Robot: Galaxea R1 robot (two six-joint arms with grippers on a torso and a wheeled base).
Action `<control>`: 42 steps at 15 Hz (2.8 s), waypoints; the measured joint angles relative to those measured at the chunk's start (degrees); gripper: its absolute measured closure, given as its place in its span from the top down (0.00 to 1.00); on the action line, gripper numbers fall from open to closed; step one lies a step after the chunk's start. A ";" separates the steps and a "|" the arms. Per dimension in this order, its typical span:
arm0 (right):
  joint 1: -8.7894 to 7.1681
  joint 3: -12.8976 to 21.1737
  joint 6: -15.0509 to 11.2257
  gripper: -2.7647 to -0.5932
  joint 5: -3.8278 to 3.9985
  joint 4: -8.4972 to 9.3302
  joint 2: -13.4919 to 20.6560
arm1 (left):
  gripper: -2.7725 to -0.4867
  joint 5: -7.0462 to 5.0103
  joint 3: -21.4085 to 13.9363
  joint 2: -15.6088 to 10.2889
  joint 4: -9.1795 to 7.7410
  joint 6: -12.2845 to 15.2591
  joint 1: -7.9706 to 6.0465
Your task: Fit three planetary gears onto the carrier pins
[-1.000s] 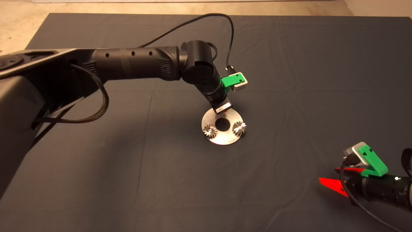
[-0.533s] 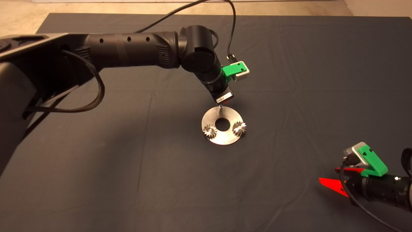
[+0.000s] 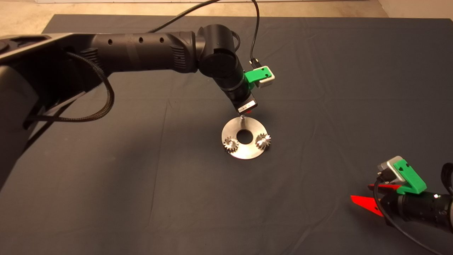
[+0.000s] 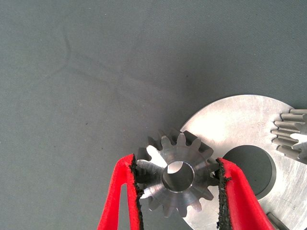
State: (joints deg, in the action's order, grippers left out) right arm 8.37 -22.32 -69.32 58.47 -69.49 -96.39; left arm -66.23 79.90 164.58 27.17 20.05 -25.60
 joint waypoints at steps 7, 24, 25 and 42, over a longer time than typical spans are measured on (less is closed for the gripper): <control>-0.02 0.00 0.00 0.47 0.02 0.00 0.00 | 0.05 0.24 -0.18 -0.89 -0.06 0.01 0.03; -0.02 0.00 0.00 0.47 0.05 0.00 -0.29 | 0.05 0.39 -2.65 -0.97 -0.20 2.13 2.23; -0.02 0.00 0.00 0.47 0.00 0.00 -0.30 | 0.05 0.39 -2.65 -1.11 -0.19 2.11 2.23; -0.02 0.00 0.00 0.47 0.05 0.00 -0.29 | 0.05 4.43 -1.27 -2.18 0.22 1.52 3.67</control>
State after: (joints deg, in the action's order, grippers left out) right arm 8.35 -22.32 -69.32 58.51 -69.49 -96.68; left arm -61.80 78.63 162.40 27.39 21.58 -21.93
